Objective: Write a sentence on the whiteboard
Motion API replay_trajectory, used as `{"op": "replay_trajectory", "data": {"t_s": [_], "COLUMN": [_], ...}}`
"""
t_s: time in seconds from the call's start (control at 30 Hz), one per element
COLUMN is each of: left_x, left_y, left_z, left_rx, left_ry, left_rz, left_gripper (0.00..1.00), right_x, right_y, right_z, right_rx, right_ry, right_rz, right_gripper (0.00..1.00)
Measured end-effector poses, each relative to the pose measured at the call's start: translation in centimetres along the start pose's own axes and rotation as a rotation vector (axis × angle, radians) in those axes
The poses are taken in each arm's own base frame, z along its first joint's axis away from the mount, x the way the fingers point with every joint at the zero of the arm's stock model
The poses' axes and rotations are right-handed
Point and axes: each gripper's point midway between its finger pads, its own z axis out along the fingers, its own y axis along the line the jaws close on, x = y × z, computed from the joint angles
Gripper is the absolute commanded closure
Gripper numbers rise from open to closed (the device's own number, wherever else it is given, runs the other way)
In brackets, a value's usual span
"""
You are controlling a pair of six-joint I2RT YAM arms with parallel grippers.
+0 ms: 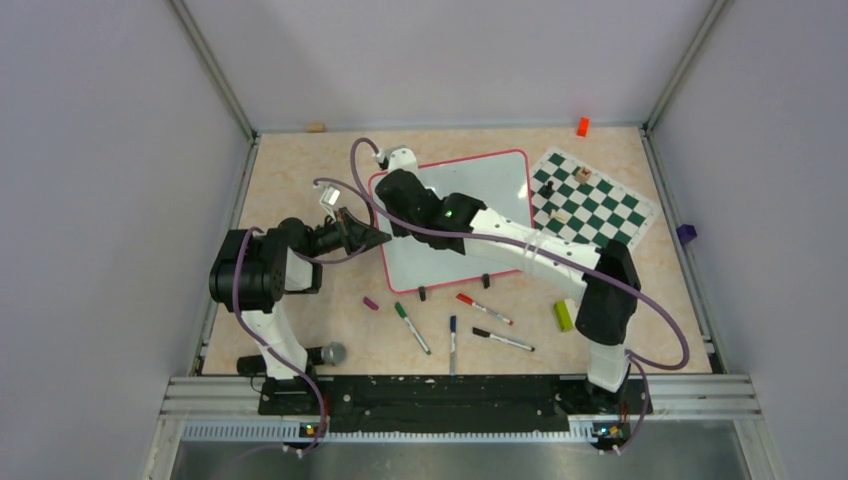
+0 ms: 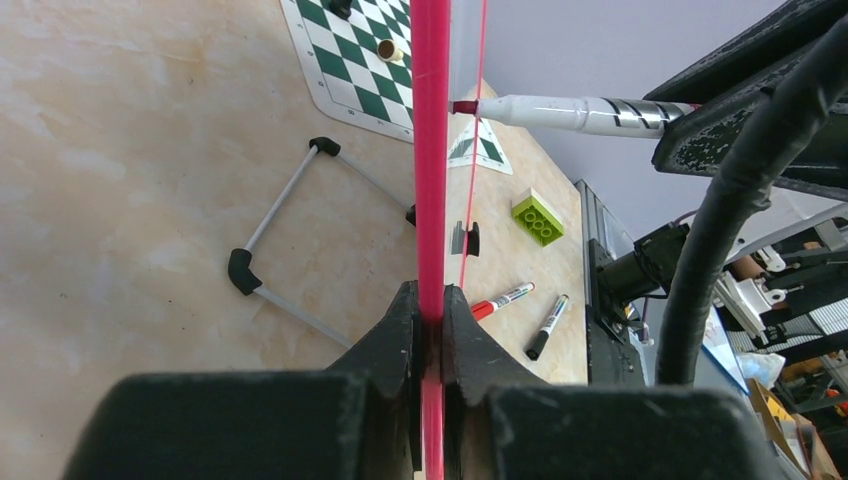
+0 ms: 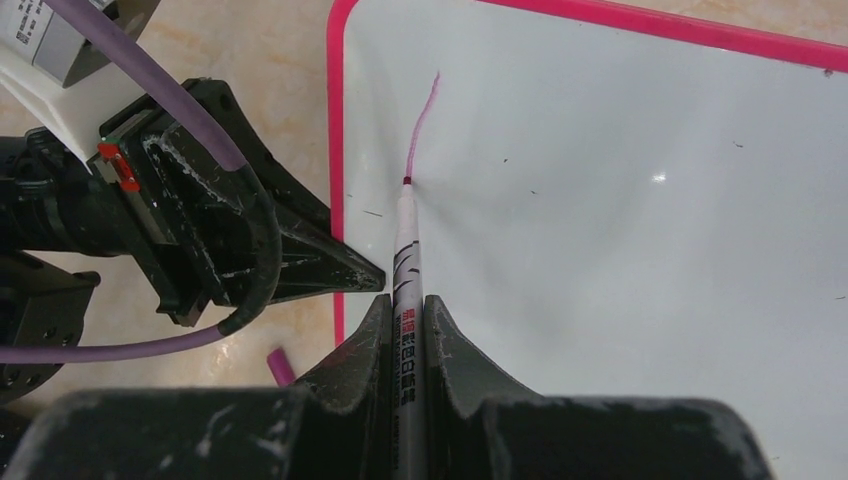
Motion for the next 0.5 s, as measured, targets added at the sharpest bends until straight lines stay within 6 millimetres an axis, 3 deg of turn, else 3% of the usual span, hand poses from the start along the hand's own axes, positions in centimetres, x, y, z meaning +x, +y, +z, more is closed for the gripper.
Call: {"op": "replay_trajectory", "data": {"t_s": [0.23,0.5], "left_x": [0.0,0.0], "left_y": [-0.1,-0.1], "left_z": [0.0,0.0], "left_rx": [0.004,0.005], "left_ry": [0.001,0.001], "left_rz": [0.007,0.009], "left_gripper": [1.00,1.00], "right_x": [-0.5,-4.0], "right_y": [0.8,-0.4], "right_z": [-0.7,-3.9], "right_rx": [-0.068,-0.109], "right_ry": [-0.007,-0.150], "right_rz": [-0.030,-0.107], "right_gripper": [1.00,1.00]}}
